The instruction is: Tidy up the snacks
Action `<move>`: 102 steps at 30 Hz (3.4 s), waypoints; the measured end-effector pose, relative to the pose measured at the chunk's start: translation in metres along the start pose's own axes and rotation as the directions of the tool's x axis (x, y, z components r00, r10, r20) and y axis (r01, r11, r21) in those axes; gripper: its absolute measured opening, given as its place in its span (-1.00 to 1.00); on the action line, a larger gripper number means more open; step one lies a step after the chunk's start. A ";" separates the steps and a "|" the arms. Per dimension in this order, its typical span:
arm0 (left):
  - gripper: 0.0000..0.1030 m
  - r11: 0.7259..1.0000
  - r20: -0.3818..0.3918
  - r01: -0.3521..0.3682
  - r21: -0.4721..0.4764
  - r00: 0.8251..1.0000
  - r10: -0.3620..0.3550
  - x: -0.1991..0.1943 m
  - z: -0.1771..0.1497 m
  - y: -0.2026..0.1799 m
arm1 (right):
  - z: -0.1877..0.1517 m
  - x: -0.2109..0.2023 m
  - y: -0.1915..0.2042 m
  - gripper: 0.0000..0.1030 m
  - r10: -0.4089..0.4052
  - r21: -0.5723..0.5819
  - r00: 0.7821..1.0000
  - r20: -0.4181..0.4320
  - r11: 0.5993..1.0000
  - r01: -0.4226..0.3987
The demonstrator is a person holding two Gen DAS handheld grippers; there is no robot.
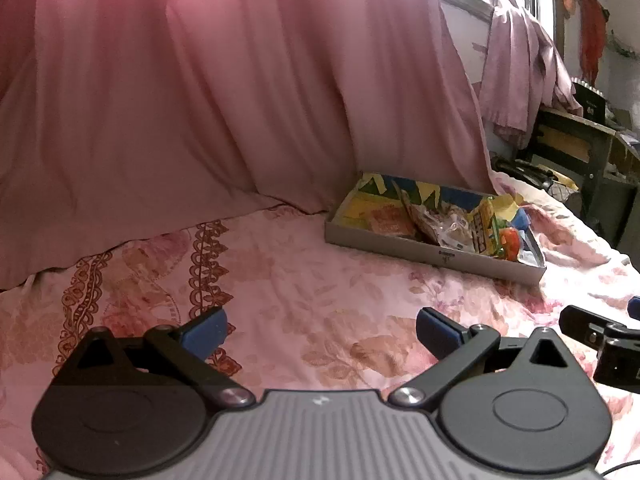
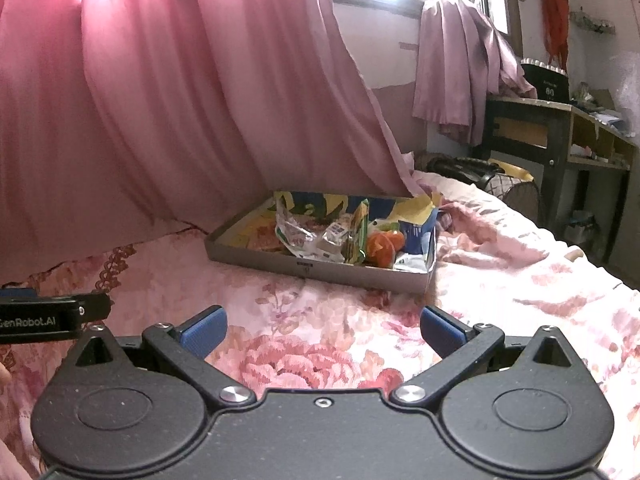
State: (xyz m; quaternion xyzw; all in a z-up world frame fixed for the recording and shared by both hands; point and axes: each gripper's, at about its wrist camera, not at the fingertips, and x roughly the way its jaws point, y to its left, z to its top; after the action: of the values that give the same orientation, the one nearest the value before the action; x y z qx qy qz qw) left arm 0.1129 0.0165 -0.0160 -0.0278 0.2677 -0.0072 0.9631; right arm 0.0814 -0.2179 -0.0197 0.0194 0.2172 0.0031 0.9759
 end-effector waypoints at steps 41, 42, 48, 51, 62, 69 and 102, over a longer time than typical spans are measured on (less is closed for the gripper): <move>0.99 1.000 -0.017 -0.004 0.000 1.000 0.004 0.003 -0.001 0.002 | -0.003 0.004 -0.001 0.99 -0.002 0.024 1.000 -0.026 1.000 0.003; 0.99 1.000 -0.017 -0.005 0.000 1.000 0.005 0.003 -0.001 0.002 | -0.003 0.004 -0.001 0.99 -0.002 0.025 1.000 -0.026 1.000 0.003; 0.99 1.000 -0.018 -0.004 0.000 1.000 0.004 0.003 -0.001 0.002 | -0.003 0.004 -0.001 0.99 -0.003 0.024 1.000 -0.027 1.000 0.003; 0.99 1.000 -0.018 -0.004 0.000 1.000 0.004 0.003 -0.001 0.002 | -0.003 0.004 -0.001 0.99 -0.003 0.024 1.000 -0.027 1.000 0.003; 0.99 1.000 -0.018 -0.003 -0.001 1.000 0.003 0.003 -0.001 0.002 | -0.003 0.004 -0.001 0.99 -0.003 0.023 1.000 -0.028 1.000 0.004; 0.99 1.000 -0.018 -0.004 0.001 1.000 0.004 0.003 -0.001 0.002 | -0.003 0.004 -0.001 0.99 -0.003 0.023 1.000 -0.028 1.000 0.004; 0.99 1.000 -0.041 -0.023 0.002 0.999 0.023 0.003 -0.001 0.005 | -0.003 0.005 0.000 0.99 -0.004 0.021 0.999 -0.032 1.000 0.004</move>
State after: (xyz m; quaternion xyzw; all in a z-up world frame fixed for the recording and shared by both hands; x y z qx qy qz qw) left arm 0.1153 0.0213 -0.0184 -0.0237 0.2879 0.0031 0.9574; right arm 0.0846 -0.2181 -0.0249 0.0293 0.2328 -0.0008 0.9721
